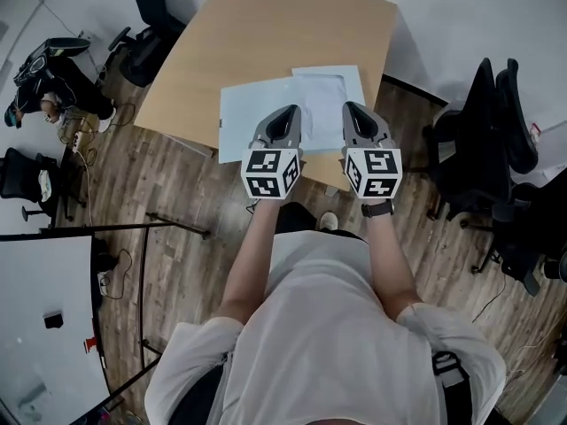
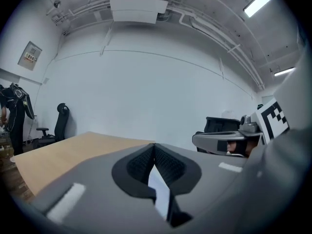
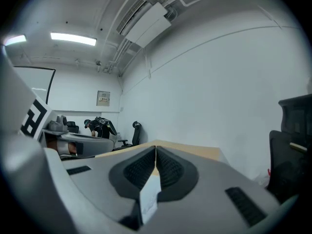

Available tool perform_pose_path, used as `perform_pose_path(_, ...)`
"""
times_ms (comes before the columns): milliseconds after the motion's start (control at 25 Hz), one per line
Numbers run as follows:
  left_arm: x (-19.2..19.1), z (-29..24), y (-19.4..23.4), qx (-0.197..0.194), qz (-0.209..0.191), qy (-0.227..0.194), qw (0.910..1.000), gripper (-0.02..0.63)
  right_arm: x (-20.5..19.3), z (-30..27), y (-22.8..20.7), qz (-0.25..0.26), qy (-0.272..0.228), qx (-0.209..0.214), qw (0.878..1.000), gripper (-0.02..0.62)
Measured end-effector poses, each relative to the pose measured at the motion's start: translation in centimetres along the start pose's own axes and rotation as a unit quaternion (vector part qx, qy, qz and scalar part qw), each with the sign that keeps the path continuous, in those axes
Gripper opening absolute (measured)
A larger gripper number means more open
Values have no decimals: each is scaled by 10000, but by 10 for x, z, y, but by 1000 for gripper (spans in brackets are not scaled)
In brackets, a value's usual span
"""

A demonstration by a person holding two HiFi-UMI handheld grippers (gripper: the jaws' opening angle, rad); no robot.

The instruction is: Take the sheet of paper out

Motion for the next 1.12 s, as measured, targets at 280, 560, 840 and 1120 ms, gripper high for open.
perform_pose_path(280, -25, -37, 24, -252, 352, 394, 9983, 11, -18, -37, -4, -42, 202, 243, 9995, 14)
perform_pose_path(560, -57, -91, 50, -424, 574, 936, 9930, 11, -43, -79, -27, -142, 630, 156, 9978, 12)
perform_pose_path(840, -89, -131, 72, -488, 663, 1465, 9858, 17, -71, -116, -38, -243, 1223, 163, 9921, 14)
perform_pose_path(1120, -126, -154, 88, -613, 811, 2147, 9714, 37, -94, -143, -42, -403, 1643, 175, 9854, 14)
Point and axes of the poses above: the fingertips, and each gripper's own axes: z backward along the fingers, y to its left, x out of its top, the point moved 9 cm from there along z, backward along the fingers, and after that the axes turned 1 degree about -z, right-handed, at the moved point
